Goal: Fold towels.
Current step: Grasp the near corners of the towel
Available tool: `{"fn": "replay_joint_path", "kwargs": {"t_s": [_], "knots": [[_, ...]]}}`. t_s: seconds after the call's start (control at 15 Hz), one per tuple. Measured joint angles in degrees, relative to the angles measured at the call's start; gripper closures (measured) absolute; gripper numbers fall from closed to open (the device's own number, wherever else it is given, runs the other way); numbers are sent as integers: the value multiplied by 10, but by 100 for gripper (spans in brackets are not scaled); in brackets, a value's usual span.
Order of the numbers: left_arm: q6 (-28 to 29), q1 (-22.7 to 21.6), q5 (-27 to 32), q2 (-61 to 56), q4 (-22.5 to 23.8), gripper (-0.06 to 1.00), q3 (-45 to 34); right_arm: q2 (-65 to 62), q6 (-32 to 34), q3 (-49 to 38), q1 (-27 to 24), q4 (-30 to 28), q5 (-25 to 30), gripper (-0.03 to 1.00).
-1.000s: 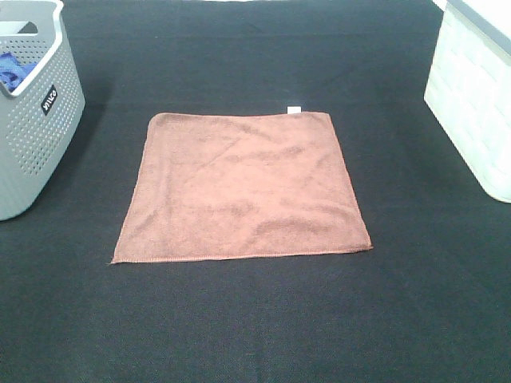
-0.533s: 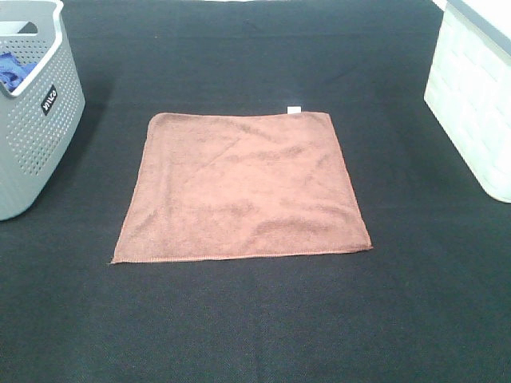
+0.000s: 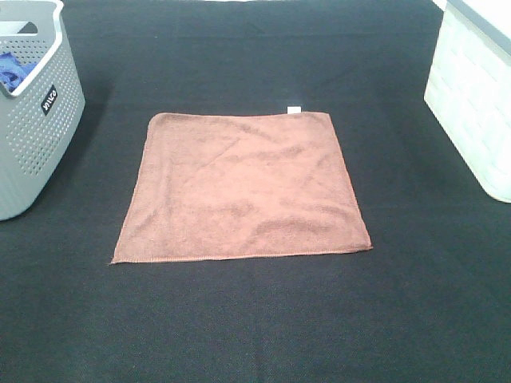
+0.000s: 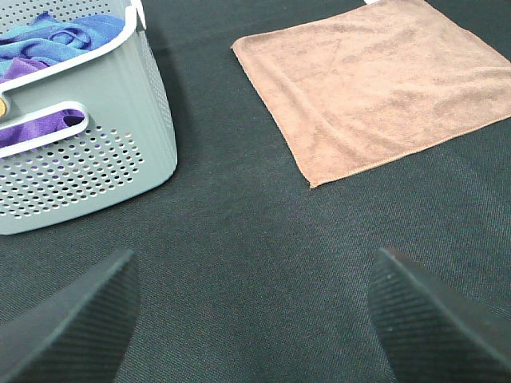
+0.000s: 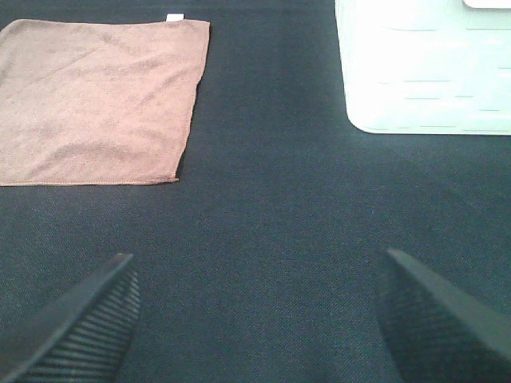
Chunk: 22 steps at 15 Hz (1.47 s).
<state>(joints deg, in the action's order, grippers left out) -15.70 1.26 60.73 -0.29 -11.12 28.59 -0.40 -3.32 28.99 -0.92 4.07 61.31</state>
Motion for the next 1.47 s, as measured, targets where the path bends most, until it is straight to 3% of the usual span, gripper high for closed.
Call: {"fn": "replay_joint_path", "kwargs": {"t_s": [1.47], "knots": [[0, 0, 0, 0, 0, 19, 0, 0, 0, 0, 0, 0, 0, 20]]}}
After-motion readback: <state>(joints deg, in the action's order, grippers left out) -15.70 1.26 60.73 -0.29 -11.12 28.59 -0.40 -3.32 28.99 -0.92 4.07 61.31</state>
